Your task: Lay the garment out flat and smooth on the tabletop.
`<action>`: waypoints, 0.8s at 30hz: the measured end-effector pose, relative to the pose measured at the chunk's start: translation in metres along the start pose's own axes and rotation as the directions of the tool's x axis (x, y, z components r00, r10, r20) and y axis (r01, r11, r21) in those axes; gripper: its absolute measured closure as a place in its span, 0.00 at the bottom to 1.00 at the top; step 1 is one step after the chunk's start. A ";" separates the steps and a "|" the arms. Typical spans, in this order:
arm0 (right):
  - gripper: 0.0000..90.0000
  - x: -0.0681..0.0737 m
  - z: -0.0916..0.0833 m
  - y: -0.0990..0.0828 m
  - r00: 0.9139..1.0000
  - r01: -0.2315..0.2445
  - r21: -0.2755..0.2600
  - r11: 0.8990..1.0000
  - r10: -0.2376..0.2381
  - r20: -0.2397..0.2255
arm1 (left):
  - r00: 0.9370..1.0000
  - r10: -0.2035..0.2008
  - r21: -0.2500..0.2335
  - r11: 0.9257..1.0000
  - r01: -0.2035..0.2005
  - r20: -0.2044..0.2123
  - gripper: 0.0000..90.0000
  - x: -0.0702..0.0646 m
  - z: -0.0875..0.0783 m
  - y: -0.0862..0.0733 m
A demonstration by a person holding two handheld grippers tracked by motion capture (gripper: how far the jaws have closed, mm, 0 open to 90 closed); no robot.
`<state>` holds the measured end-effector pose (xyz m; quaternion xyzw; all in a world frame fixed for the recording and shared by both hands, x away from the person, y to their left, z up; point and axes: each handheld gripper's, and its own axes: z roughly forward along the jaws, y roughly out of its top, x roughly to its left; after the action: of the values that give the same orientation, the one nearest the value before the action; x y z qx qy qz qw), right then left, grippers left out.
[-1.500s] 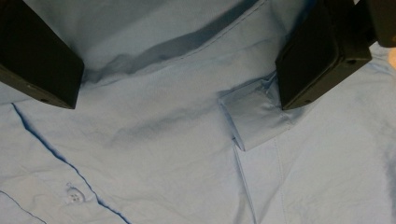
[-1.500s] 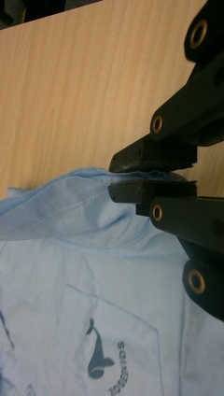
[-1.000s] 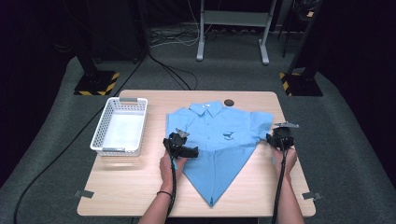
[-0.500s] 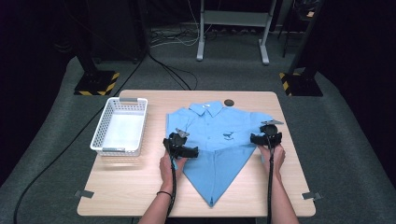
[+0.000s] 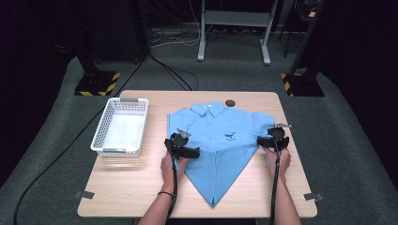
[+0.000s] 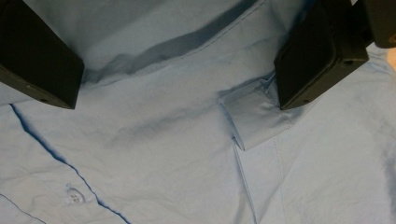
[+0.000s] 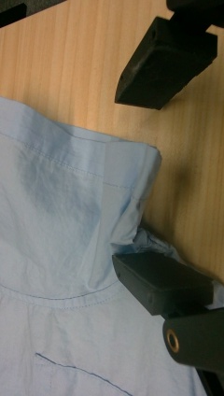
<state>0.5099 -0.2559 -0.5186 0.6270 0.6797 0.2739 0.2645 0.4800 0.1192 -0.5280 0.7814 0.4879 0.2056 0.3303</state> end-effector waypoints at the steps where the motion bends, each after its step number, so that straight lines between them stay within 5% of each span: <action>1: 0.20 -0.002 -0.001 -0.001 1.000 -0.005 -0.001 1.000 0.005 0.001 | 1.000 0.004 0.000 1.000 -0.004 0.002 0.01 0.000 0.001 0.001; 24: 0.17 -0.022 -0.005 -0.008 1.000 -0.020 -0.005 1.000 0.020 0.012 | 0.999 0.039 -0.002 0.999 -0.039 0.024 0.01 -0.011 0.011 0.012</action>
<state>0.5023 -0.2786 -0.5199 0.6348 0.6709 0.2744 0.2676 0.4899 0.1025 -0.5275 0.7929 0.4685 0.2028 0.3327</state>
